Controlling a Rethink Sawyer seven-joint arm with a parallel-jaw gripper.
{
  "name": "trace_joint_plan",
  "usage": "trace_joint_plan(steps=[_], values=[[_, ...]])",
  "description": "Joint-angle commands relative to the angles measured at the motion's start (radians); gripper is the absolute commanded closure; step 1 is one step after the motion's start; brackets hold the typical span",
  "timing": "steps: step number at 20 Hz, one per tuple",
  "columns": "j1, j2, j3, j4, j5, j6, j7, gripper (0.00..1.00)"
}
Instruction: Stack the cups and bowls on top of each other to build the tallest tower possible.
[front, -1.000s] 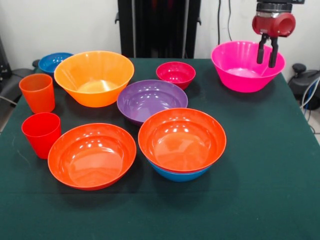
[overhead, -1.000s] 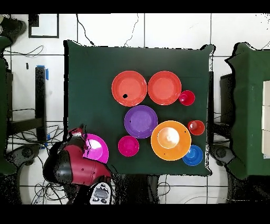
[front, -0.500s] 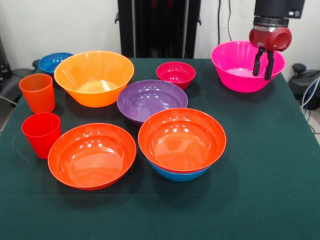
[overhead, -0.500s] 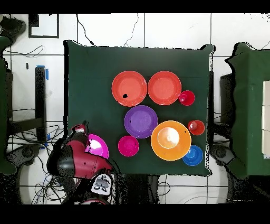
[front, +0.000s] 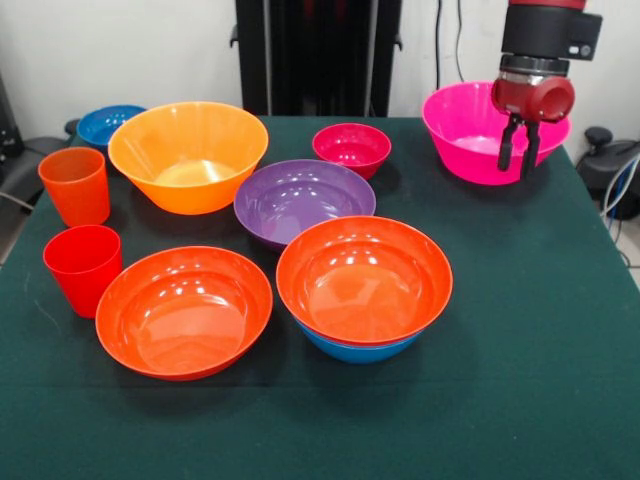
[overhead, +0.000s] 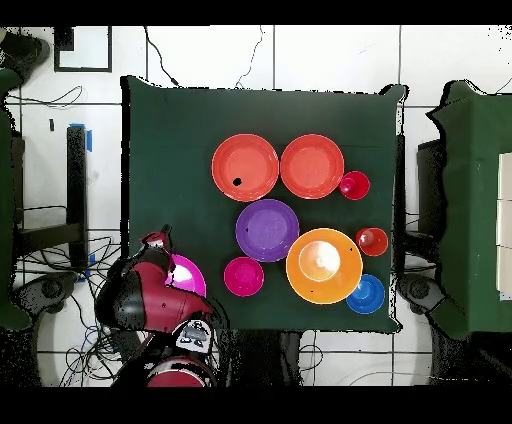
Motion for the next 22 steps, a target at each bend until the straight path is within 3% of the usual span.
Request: trace_joint_plan(steps=[1, 6, 15, 22], values=[[0.000, 0.071, 0.070, -0.068, 0.029, -0.054, 0.204, 0.00], [-0.008, 0.115, 0.076, -0.091, 0.024, -0.080, 0.205, 0.00], [-0.005, 0.116, 0.079, -0.080, 0.037, -0.072, 0.204, 0.00], [0.062, -0.052, 0.034, 0.016, 0.120, 0.098, 0.164, 0.00]])
